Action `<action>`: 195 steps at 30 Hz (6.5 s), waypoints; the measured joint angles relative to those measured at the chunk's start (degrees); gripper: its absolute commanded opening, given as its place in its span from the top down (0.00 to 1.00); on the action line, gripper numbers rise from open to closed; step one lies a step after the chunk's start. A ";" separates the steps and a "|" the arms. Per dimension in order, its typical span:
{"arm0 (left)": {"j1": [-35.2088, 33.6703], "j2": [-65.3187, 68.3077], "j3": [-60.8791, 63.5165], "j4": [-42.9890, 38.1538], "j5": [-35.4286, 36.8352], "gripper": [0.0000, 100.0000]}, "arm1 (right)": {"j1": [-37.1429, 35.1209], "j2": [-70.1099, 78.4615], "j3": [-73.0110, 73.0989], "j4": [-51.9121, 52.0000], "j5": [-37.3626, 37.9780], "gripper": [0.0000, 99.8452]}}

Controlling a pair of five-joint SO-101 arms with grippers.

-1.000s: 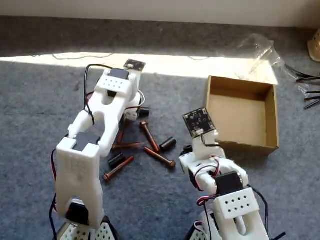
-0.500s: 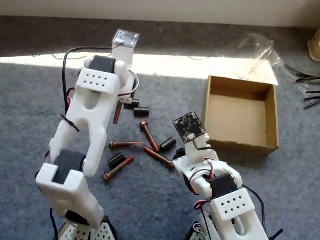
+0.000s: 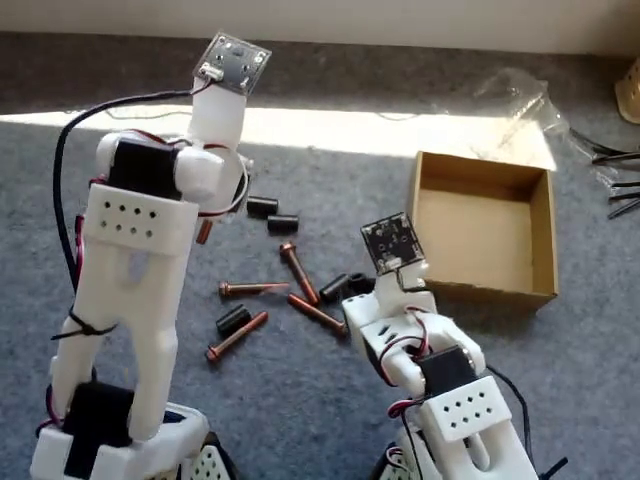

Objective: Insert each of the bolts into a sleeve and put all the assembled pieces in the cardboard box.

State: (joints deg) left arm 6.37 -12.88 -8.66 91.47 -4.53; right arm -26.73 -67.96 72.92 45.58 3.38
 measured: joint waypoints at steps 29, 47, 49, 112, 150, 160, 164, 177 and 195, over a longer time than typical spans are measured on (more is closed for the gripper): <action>1.41 -34.73 38.07 -20.31 0.00 1.00 | -13.71 -27.78 0.70 3.69 2.20 1.00; 2.90 -43.69 46.15 -26.37 1.32 1.00 | -13.45 -36.31 19.34 -11.96 -4.31 1.00; 2.90 -49.58 51.34 -30.51 1.67 1.00 | -12.04 -36.22 21.54 -15.56 -4.31 1.00; 20.04 -73.93 78.86 -71.38 14.51 0.99 | -11.34 -36.22 22.77 -26.64 1.14 1.00; 23.56 -73.93 79.74 -65.14 14.51 0.99 | -11.16 -36.22 22.77 -26.64 5.71 1.00; 19.08 -74.73 84.84 -65.14 20.40 0.99 | -11.16 -36.13 22.77 -26.55 5.71 1.00; 19.08 -74.73 86.33 -65.14 20.40 0.99 | -11.16 -36.04 22.77 -26.55 5.71 1.00; 19.08 -74.73 88.35 -65.41 20.40 0.99 | -11.25 -36.04 22.77 -26.55 5.71 1.00; 19.25 -74.73 89.14 -62.59 11.08 0.84 | -11.25 -36.04 22.77 -26.55 5.71 1.00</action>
State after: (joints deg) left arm 25.63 -87.60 80.48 28.88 6.55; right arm -37.98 -104.00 95.69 19.03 9.10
